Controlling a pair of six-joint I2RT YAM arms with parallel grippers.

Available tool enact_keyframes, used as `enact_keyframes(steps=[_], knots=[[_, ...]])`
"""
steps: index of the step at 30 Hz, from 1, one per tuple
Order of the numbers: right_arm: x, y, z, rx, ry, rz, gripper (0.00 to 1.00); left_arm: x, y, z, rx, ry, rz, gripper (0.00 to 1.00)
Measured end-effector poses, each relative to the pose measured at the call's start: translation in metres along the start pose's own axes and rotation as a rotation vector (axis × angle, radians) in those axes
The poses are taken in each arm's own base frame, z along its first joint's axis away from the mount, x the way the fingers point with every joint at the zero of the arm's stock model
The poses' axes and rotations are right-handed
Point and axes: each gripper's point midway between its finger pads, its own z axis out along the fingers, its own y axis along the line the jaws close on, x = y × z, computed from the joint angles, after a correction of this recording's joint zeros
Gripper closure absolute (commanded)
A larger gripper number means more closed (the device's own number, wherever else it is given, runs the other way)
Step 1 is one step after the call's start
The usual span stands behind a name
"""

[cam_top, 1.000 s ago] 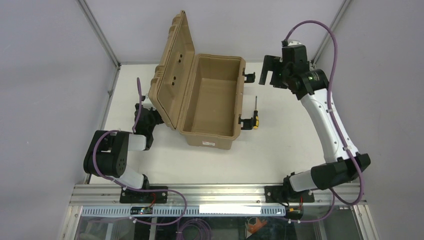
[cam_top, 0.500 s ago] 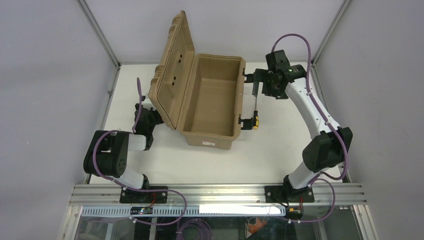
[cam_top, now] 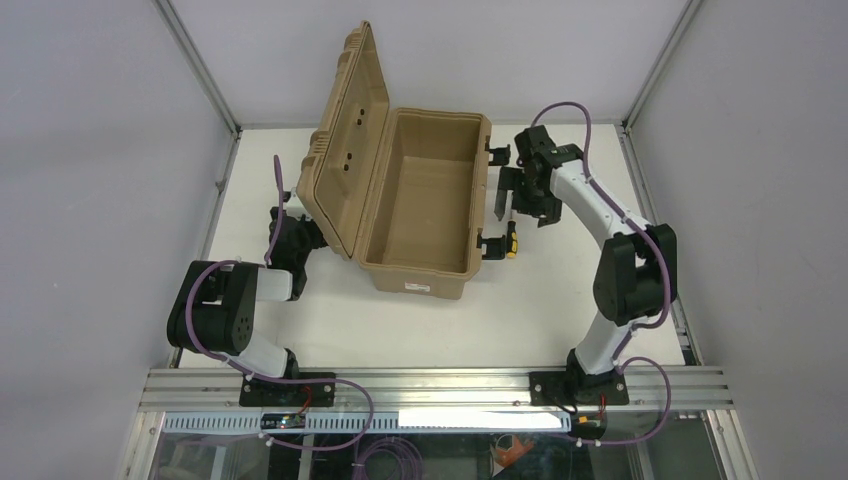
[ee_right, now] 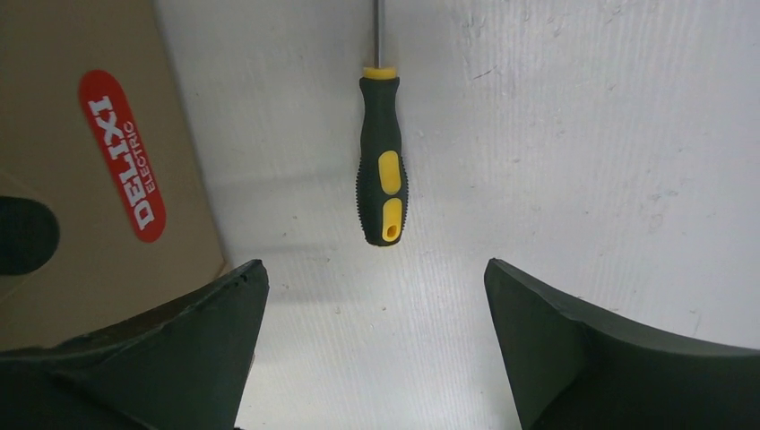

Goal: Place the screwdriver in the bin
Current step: Pick up the screwdriver from the center of the board.

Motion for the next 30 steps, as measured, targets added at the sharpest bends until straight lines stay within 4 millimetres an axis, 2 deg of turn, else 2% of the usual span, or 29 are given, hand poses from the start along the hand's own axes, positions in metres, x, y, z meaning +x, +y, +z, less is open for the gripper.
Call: enact_keyframes(steps=[10, 24, 30], knots=[[0.026, 0.001, 0.034, -0.001, 0.081, 0.033, 0.13, 0.0, 0.0, 0.0, 0.0, 0.0, 0.0, 0.01], [0.036, 0.0, 0.068, 0.024, 0.13, 0.038, 0.24, 0.0, 0.0, 0.0, 0.0, 0.0, 0.0, 0.01], [0.039, 0.0, 0.078, 0.035, 0.146, 0.036, 0.33, 0.0, 0.0, 0.0, 0.0, 0.0, 0.0, 0.01]])
